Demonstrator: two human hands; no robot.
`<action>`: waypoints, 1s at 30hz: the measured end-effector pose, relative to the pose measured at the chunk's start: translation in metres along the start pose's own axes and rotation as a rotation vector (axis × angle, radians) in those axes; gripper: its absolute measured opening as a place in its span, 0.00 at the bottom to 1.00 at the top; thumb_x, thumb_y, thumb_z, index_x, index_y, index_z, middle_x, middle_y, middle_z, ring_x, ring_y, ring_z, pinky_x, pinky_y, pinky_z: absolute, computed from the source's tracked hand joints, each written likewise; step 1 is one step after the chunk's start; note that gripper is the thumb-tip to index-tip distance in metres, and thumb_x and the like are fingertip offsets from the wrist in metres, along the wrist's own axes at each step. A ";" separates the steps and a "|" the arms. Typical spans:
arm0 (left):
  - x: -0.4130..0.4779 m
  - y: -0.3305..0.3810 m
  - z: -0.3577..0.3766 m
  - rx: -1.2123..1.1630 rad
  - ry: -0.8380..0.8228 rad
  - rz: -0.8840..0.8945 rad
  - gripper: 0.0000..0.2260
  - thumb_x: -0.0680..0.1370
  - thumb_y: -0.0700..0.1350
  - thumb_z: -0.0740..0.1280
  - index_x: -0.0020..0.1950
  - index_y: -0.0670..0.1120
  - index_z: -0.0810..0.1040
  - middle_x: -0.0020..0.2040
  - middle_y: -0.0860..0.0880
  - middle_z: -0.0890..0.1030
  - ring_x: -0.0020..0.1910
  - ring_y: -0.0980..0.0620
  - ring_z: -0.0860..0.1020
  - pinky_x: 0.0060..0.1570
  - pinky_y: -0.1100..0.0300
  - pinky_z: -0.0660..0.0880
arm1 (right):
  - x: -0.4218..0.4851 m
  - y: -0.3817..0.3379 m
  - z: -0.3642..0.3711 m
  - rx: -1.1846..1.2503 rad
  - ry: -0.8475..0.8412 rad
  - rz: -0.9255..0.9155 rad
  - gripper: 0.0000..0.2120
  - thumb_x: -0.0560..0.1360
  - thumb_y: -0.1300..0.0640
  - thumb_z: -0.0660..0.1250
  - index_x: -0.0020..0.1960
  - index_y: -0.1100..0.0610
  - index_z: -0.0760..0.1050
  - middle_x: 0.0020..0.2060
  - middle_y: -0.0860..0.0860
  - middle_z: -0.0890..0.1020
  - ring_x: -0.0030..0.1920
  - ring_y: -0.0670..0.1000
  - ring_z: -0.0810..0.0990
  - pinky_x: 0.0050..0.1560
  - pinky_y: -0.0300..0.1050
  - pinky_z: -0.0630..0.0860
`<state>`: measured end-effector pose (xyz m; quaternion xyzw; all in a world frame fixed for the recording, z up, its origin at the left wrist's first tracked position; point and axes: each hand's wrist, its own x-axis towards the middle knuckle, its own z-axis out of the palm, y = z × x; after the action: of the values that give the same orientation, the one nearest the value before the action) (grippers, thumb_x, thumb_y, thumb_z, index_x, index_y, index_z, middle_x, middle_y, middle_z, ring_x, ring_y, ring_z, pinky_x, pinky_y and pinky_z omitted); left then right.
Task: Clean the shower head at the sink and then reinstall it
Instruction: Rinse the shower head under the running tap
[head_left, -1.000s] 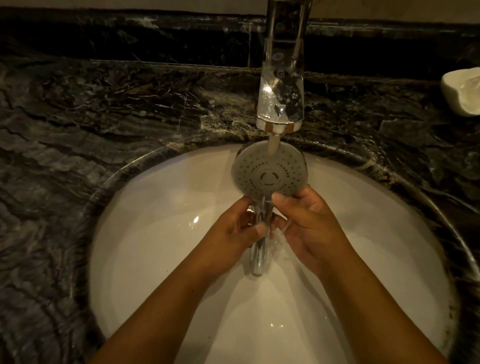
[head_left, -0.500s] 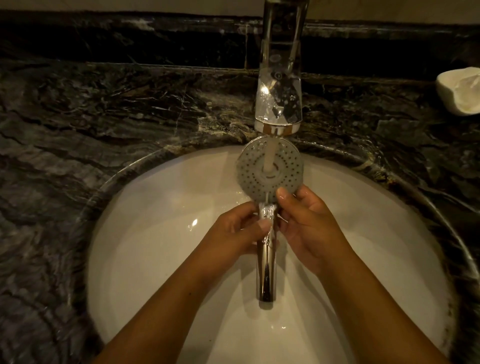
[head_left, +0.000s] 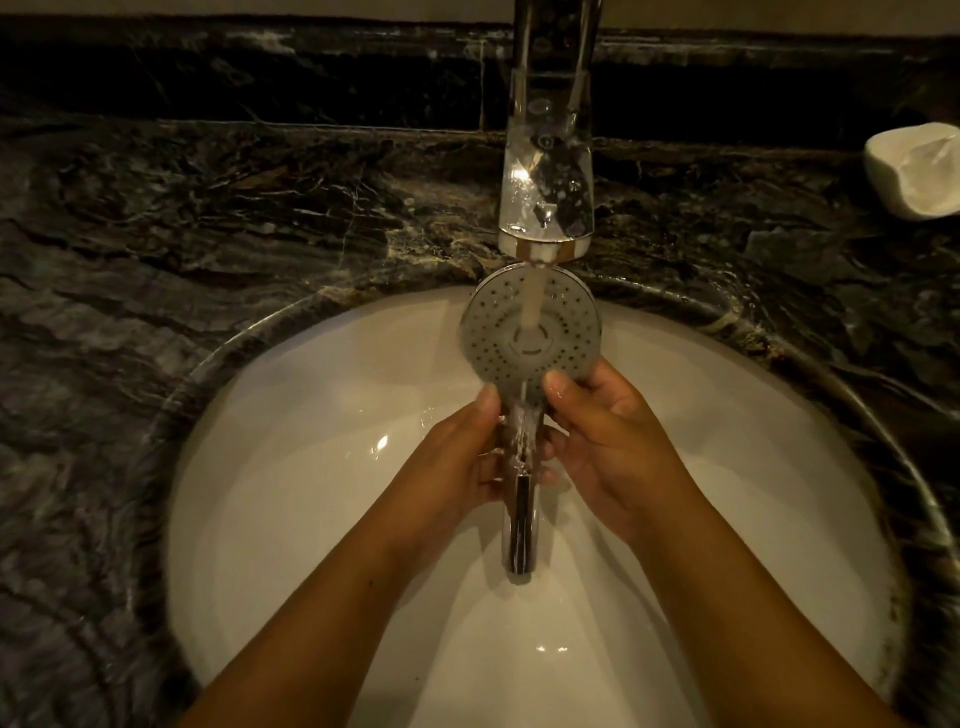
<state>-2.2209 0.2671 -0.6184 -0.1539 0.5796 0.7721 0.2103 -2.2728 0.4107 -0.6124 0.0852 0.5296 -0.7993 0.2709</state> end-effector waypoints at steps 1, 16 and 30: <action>0.001 0.000 0.000 -0.018 0.001 -0.013 0.26 0.79 0.64 0.51 0.62 0.50 0.79 0.55 0.42 0.84 0.55 0.40 0.83 0.60 0.41 0.76 | 0.000 0.000 0.000 -0.010 0.003 -0.003 0.16 0.76 0.59 0.66 0.64 0.55 0.76 0.54 0.58 0.84 0.46 0.57 0.80 0.37 0.50 0.72; -0.001 0.000 -0.001 0.069 0.065 0.074 0.15 0.80 0.50 0.62 0.58 0.43 0.80 0.51 0.38 0.84 0.48 0.35 0.83 0.54 0.37 0.78 | 0.001 0.000 -0.002 0.023 -0.003 0.029 0.17 0.70 0.55 0.68 0.58 0.55 0.78 0.48 0.56 0.86 0.48 0.58 0.78 0.43 0.52 0.72; -0.005 0.005 -0.004 -0.080 -0.122 0.058 0.19 0.72 0.60 0.71 0.44 0.43 0.80 0.33 0.47 0.81 0.29 0.52 0.80 0.37 0.53 0.78 | 0.004 0.002 -0.002 -0.079 0.018 0.087 0.13 0.77 0.58 0.66 0.61 0.58 0.77 0.51 0.57 0.86 0.50 0.56 0.85 0.51 0.53 0.82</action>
<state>-2.2189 0.2611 -0.6131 -0.0979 0.5387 0.8083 0.2165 -2.2750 0.4100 -0.6167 0.1047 0.5590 -0.7643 0.3038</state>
